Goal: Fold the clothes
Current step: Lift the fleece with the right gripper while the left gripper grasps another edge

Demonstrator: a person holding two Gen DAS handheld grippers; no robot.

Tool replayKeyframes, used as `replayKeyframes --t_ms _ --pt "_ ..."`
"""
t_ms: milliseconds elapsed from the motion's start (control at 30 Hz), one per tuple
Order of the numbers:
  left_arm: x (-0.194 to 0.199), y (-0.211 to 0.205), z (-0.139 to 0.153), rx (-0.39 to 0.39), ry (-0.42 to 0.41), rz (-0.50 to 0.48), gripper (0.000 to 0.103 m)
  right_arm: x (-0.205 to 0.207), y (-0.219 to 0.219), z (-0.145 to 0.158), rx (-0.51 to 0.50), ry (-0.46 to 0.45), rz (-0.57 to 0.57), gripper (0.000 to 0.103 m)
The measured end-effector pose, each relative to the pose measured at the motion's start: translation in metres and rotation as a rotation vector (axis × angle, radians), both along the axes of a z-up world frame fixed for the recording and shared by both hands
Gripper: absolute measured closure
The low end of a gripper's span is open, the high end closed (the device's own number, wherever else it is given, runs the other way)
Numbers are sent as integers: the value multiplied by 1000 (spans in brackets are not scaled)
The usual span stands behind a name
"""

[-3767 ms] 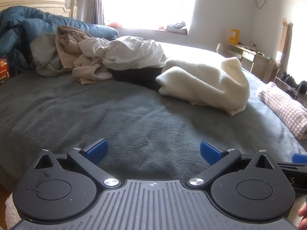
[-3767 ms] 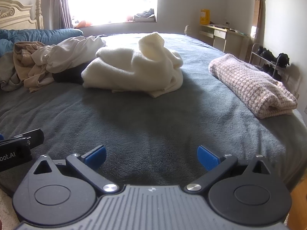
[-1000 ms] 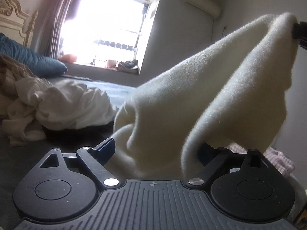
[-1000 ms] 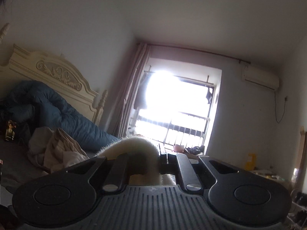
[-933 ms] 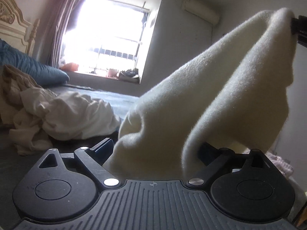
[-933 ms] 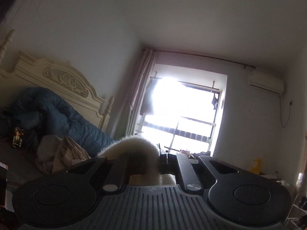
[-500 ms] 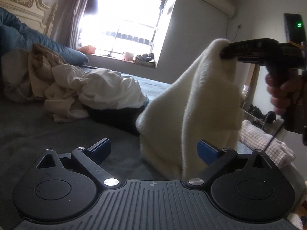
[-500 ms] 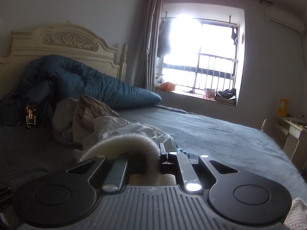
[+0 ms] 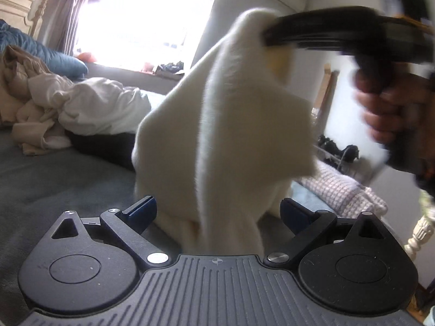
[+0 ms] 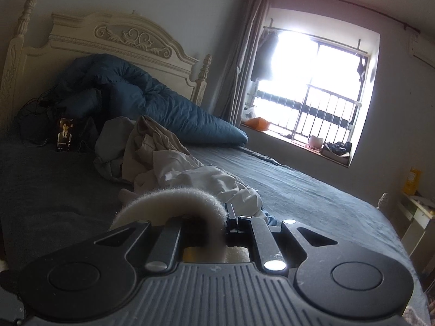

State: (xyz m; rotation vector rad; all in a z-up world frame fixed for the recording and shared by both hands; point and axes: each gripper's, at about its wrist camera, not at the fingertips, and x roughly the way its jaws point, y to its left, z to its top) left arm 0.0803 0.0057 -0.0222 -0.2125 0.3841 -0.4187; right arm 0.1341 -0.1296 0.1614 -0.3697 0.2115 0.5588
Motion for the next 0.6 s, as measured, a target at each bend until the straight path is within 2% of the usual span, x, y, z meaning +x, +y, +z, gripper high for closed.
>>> replayKeyframes --t_ms 167,233,333,500,600 --pt "10 -25 -18 95 44 -24 6 -26 -28 0 15 10 -8 91" --pt "15 -37 -27 136 65 0 6 -30 -34 0 39 15 -11 91" --pt "16 -47 -34 196 55 110 18 -30 -40 1 67 14 -20 91" --pt "10 -31 -31 177 18 261 39 -21 -59 -1 131 25 -65 91" --pt "13 -25 -36 185 25 254 39 -15 -69 -7 161 41 -81 91"
